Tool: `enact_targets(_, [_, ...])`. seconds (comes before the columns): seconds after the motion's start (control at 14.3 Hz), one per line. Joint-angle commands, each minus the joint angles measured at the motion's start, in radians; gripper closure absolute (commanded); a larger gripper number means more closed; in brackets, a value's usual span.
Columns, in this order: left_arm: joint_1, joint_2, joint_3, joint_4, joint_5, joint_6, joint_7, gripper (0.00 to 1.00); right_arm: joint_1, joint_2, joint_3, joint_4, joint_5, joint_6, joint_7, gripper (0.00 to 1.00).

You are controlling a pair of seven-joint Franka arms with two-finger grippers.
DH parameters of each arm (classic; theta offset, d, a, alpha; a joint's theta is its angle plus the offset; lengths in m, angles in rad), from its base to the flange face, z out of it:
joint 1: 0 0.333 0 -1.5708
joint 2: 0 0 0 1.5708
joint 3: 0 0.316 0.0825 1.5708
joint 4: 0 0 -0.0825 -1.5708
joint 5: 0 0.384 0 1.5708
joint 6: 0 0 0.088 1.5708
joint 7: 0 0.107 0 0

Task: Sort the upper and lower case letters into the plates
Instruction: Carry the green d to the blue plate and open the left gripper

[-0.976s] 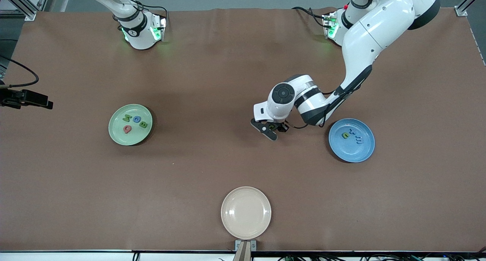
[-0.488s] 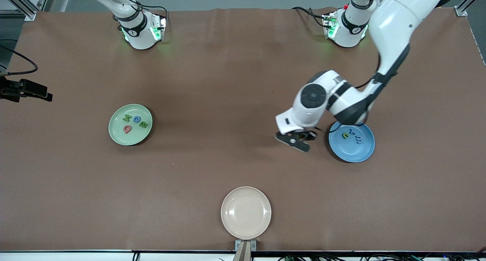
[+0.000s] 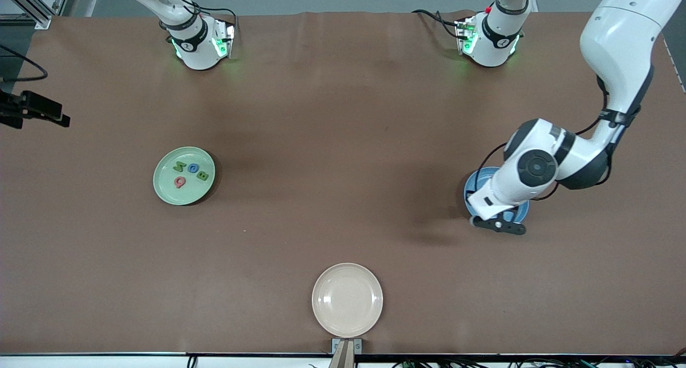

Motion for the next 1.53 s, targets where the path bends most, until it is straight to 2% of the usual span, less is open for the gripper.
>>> enact_targets(0.0, [0.06,0.02,-0.007,-0.038,0.001,0.012,-0.009,0.99,-0.017,-0.13,0.023,-0.123,-0.012,0.008,-0.001,0.0])
enact_targets(0.28, [0.063,0.056,0.003,-0.044,0.056,0.014,-0.012,0.99,-0.017,-0.169,0.031,-0.131,-0.012,-0.021,-0.008,0.0])
enact_targets(0.7, [0.065,0.076,0.02,-0.051,0.093,0.055,-0.011,0.99,-0.014,-0.157,0.032,-0.037,-0.012,-0.055,-0.013,0.0])
enact_targets(0.91, [0.068,0.077,0.022,-0.053,0.107,0.075,-0.012,0.95,0.001,-0.154,0.042,-0.019,-0.043,-0.057,-0.013,0.0])
enact_targets(0.98, [0.069,0.076,0.022,-0.054,0.108,0.075,-0.011,0.89,0.001,-0.15,0.042,-0.019,-0.043,-0.055,-0.013,0.0])
enact_targets(1.05, [0.069,0.073,0.022,-0.056,0.11,0.075,0.007,0.66,0.003,-0.149,0.042,-0.019,-0.043,-0.057,-0.013,0.0])
enact_targets(1.12, [0.074,0.07,0.022,-0.054,0.121,0.077,0.03,0.26,0.006,-0.149,0.042,-0.022,-0.043,-0.057,-0.011,0.0])
enact_targets(1.19, [0.083,0.066,0.019,-0.053,0.143,0.075,0.058,0.0,0.006,-0.149,0.042,-0.024,-0.043,-0.064,-0.011,0.0])
enact_targets(1.46, [0.112,0.034,0.011,-0.048,0.145,0.065,0.064,0.0,0.001,-0.147,0.042,-0.022,-0.042,-0.095,-0.001,0.0])
